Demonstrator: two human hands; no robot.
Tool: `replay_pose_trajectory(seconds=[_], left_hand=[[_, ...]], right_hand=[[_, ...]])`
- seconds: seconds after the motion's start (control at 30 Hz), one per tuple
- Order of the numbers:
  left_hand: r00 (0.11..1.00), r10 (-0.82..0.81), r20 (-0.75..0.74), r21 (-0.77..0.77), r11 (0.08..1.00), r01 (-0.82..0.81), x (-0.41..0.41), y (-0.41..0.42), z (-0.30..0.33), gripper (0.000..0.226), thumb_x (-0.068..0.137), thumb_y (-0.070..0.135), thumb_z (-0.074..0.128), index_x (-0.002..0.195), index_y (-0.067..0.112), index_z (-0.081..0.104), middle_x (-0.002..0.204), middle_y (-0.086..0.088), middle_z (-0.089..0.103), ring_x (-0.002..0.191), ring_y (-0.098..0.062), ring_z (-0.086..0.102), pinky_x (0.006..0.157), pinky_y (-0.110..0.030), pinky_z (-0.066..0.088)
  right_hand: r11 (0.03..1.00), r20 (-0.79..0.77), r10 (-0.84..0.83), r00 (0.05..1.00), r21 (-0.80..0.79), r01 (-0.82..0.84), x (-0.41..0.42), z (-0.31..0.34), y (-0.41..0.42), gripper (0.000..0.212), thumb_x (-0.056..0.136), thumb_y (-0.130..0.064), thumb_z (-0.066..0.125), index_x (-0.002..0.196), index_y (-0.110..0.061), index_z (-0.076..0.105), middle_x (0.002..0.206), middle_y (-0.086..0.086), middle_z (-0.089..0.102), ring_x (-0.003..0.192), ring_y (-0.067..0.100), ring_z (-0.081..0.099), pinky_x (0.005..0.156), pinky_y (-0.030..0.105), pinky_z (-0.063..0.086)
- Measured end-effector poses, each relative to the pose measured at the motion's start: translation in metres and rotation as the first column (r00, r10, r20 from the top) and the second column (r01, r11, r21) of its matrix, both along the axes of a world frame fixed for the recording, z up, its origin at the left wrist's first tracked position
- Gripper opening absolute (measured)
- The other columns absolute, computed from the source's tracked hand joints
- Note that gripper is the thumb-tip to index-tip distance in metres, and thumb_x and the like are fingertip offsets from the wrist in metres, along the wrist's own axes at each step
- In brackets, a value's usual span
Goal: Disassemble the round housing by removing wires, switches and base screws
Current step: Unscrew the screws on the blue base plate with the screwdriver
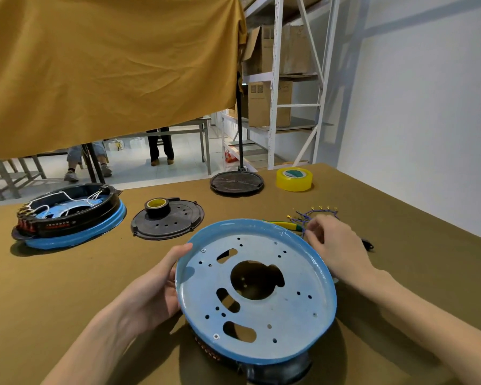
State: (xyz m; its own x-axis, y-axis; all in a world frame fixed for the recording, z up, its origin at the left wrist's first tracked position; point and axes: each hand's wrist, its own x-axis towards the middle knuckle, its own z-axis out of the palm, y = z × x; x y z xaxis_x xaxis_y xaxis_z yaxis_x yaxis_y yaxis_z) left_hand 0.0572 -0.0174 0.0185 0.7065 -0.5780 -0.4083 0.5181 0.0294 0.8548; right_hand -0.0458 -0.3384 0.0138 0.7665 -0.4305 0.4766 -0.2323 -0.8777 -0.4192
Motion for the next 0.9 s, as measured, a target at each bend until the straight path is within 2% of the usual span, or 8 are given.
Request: replay_pose_trajectory(seconds=[0.1, 0.17, 0.33, 0.47, 0.57, 0.67, 0.8, 0.9], left_hand=[[0.999, 0.018, 0.032, 0.002, 1.0, -0.018, 0.006, 0.008, 0.0, 0.06, 0.073, 0.057, 0.078, 0.108, 0.008, 0.078, 0.116, -0.019, 0.074, 0.089, -0.036, 0.075, 0.066, -0.042, 0.064], [0.998, 0.038, 0.057, 0.026, 0.999, -0.039, 0.01, 0.013, 0.001, 0.062, 0.071, 0.062, 0.078, 0.101, 0.007, 0.08, 0.119, -0.017, 0.07, 0.097, -0.038, 0.064, 0.069, -0.042, 0.059], [0.987, 0.13, 0.089, 0.027, 0.991, -0.133, 0.014, 0.021, 0.003, 0.052, 0.067, 0.065, 0.077, 0.077, 0.014, 0.075, 0.115, -0.015, 0.043, 0.095, -0.033, 0.035, 0.066, -0.037, 0.036], [0.963, 0.219, 0.158, 0.039, 0.973, -0.228, 0.012, 0.016, 0.002, 0.066, 0.072, 0.066, 0.069, 0.106, 0.009, 0.071, 0.077, -0.013, 0.06, 0.061, -0.022, 0.052, 0.052, -0.025, 0.04], [0.944, 0.283, 0.169, 0.075, 0.952, -0.298, 0.011, 0.011, 0.0, 0.065, 0.086, 0.064, 0.061, 0.119, 0.007, 0.065, 0.07, -0.005, 0.068, 0.055, -0.015, 0.063, 0.048, -0.022, 0.051], [0.946, 0.309, 0.097, 0.071, 0.946, -0.317, 0.012, 0.011, 0.007, 0.067, 0.082, 0.06, 0.07, 0.117, 0.003, 0.063, 0.091, -0.014, 0.077, 0.076, -0.02, 0.077, 0.062, -0.03, 0.059], [0.952, 0.302, 0.052, 0.034, 0.952, -0.304, 0.017, 0.013, 0.009, 0.068, 0.085, 0.06, 0.068, 0.112, -0.002, 0.066, 0.102, -0.019, 0.078, 0.098, -0.027, 0.077, 0.076, -0.036, 0.059], [0.936, 0.345, 0.065, 0.004, 0.938, -0.346, 0.019, 0.011, 0.004, 0.044, 0.097, 0.042, 0.063, 0.114, 0.002, 0.07, 0.102, -0.016, 0.078, 0.103, -0.026, 0.072, 0.078, -0.036, 0.058]], right_hand=[[0.975, 0.217, 0.11, 0.97, 0.168, -0.148, 0.01, 0.026, 0.018, 0.01, 0.099, -0.015, 0.058, 0.094, -0.021, 0.064, 0.079, -0.01, 0.064, 0.072, 0.008, 0.058, 0.063, 0.031, 0.049], [0.952, 0.196, 0.217, 0.956, 0.172, -0.252, 0.018, 0.041, 0.033, 0.01, 0.099, -0.017, 0.058, 0.094, -0.021, 0.066, 0.08, -0.01, 0.065, 0.074, 0.007, 0.059, 0.063, 0.024, 0.048], [0.926, -0.148, 0.344, 0.927, 0.217, -0.309, 0.036, 0.057, 0.051, 0.014, 0.099, -0.035, 0.06, 0.106, -0.024, 0.064, 0.099, -0.008, 0.065, 0.089, 0.007, 0.061, 0.073, 0.025, 0.051], [0.948, -0.449, 0.317, 0.835, 0.139, -0.285, 0.04, 0.039, 0.051, 0.031, 0.096, -0.023, 0.065, 0.125, -0.03, 0.057, 0.134, -0.003, 0.055, 0.11, 0.017, 0.059, 0.083, 0.033, 0.052], [0.95, -0.366, 0.312, 0.877, 0.145, -0.278, 0.047, 0.034, 0.048, 0.037, 0.093, -0.005, 0.064, 0.122, -0.028, 0.061, 0.138, 0.002, 0.056, 0.122, 0.021, 0.055, 0.088, 0.031, 0.049], [0.956, -0.318, 0.286, 0.904, 0.157, -0.247, 0.055, 0.039, 0.047, 0.035, 0.093, -0.004, 0.064, 0.121, -0.025, 0.063, 0.129, 0.003, 0.06, 0.112, 0.017, 0.056, 0.084, 0.026, 0.046], [0.94, -0.126, 0.341, 0.932, 0.06, -0.336, 0.059, 0.045, 0.073, 0.014, 0.097, -0.021, 0.064, 0.11, -0.024, 0.068, 0.114, 0.0, 0.058, 0.106, 0.016, 0.056, 0.09, 0.03, 0.046], [0.928, 0.021, 0.351, 0.936, -0.144, -0.345, 0.062, 0.049, 0.105, 0.016, 0.097, -0.035, 0.063, 0.106, -0.025, 0.071, 0.108, -0.005, 0.06, 0.105, 0.013, 0.05, 0.09, 0.029, 0.038]])
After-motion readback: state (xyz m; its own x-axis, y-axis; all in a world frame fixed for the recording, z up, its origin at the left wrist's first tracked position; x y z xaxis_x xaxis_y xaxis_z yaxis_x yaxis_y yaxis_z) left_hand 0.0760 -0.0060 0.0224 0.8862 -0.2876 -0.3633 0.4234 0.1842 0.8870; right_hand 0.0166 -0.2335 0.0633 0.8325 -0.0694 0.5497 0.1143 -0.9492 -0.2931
